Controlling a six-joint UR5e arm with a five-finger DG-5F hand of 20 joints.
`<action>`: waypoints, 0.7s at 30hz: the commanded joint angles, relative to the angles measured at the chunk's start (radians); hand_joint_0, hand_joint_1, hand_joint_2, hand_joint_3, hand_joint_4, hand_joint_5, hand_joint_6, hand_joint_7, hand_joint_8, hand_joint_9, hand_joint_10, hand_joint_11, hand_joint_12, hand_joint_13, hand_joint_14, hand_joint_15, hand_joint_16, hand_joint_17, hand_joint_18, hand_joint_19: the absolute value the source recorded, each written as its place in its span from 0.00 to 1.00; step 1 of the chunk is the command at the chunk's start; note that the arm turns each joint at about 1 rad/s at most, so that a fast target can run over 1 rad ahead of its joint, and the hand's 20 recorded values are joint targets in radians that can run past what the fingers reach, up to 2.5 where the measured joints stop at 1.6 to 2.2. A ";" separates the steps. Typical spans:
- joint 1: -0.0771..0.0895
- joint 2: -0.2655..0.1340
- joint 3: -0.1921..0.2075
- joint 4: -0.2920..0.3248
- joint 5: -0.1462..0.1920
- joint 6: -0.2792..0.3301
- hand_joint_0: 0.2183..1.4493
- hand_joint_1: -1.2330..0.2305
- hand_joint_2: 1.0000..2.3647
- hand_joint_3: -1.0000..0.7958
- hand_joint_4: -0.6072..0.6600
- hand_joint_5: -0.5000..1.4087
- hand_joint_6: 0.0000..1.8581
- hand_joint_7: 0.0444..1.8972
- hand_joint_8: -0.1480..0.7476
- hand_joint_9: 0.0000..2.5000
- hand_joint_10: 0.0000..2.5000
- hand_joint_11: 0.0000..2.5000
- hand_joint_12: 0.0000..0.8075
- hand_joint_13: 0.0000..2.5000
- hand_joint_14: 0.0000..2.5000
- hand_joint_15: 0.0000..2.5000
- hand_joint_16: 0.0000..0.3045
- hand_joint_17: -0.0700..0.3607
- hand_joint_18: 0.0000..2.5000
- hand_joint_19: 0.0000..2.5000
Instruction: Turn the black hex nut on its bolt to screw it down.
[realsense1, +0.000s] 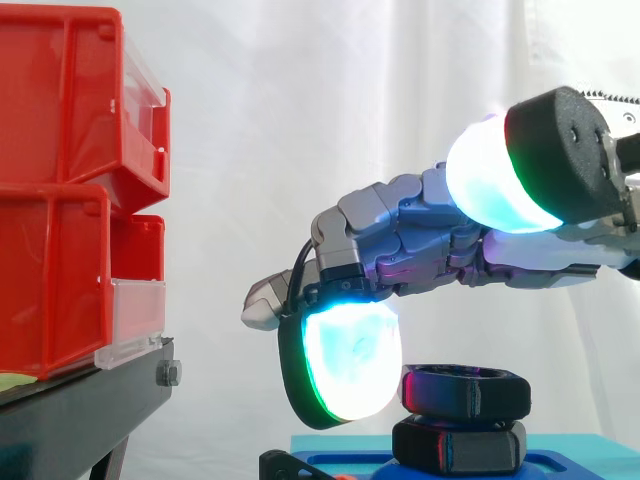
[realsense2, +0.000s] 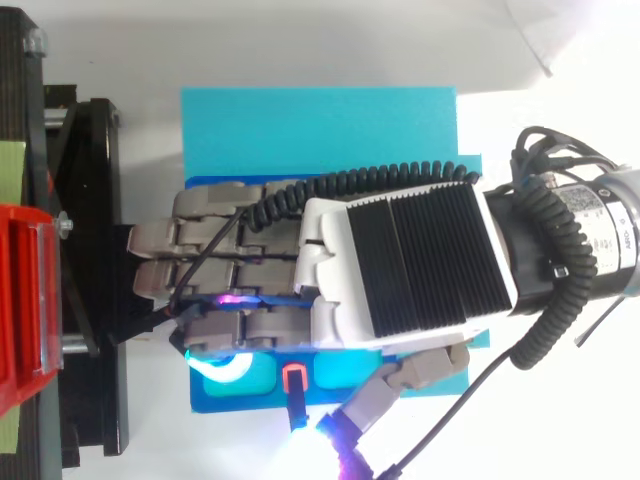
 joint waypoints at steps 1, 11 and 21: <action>-0.006 0.000 0.000 0.000 -0.002 0.000 0.18 0.74 0.00 0.28 0.70 0.17 0.30 0.65 0.48 0.13 0.00 0.10 0.44 0.09 0.00 0.00 0.19 0.46 0.09 0.06; -0.018 0.000 -0.002 0.000 -0.014 0.000 0.18 0.74 0.00 0.28 0.70 0.16 0.32 0.61 0.48 0.13 0.00 0.10 0.44 0.10 0.00 0.00 0.19 0.46 0.09 0.06; -0.024 0.000 -0.002 0.000 -0.016 0.000 0.18 0.73 0.00 0.28 0.70 0.16 0.35 0.57 0.48 0.14 0.00 0.10 0.43 0.10 0.00 0.00 0.19 0.46 0.09 0.07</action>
